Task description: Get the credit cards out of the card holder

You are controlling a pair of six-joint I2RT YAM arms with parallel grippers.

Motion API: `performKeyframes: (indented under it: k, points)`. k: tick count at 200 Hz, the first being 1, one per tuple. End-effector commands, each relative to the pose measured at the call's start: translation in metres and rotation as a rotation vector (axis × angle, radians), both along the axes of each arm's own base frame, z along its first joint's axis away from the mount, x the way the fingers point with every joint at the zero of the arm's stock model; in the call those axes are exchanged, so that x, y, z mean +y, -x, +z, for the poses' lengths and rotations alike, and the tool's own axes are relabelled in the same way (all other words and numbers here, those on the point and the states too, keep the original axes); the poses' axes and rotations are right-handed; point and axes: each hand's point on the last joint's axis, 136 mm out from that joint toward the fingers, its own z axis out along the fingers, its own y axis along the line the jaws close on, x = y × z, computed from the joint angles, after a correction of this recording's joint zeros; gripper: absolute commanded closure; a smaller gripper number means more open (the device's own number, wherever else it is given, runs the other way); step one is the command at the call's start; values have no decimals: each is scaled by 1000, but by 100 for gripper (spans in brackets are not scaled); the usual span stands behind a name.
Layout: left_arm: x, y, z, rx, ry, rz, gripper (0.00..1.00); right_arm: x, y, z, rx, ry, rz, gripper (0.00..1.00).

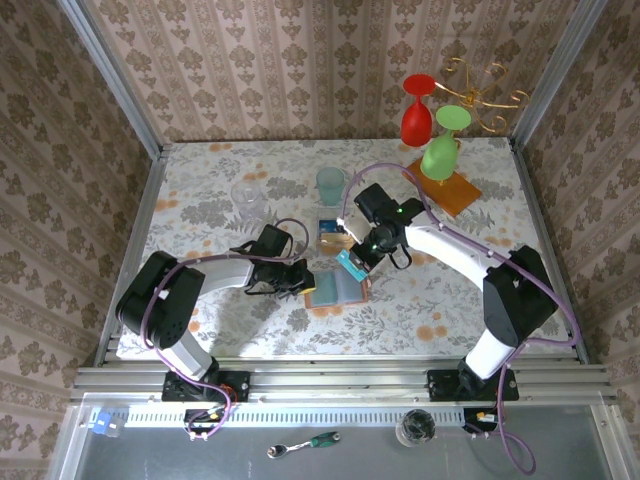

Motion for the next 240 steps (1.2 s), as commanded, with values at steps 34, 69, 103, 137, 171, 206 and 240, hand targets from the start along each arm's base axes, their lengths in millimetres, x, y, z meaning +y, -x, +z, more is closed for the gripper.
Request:
performKeyframes:
  k: [34, 69, 103, 137, 171, 206, 240]
  points:
    - [8, -9, 1, -19, -55, -16, 100, -16, -16, 2, -91, 201, 227, 100]
    - [8, -11, 2, -17, -54, -15, 100, -13, -35, 9, -163, 214, 281, 100]
    - [10, -13, -3, -12, -62, -13, 100, -10, -61, 15, -180, 209, 295, 100]
    - [13, -15, -11, 7, -68, -7, 100, -8, -85, 23, -198, 210, 292, 100]
    - [14, -19, -10, 9, -65, -3, 100, -2, -98, 27, -210, 201, 307, 100]
    - [12, -21, 0, -2, -47, -5, 100, 0, -112, 33, -227, 198, 332, 100]
    - [9, -20, 15, -17, -15, -1, 98, 2, -129, 37, -242, 202, 363, 100]
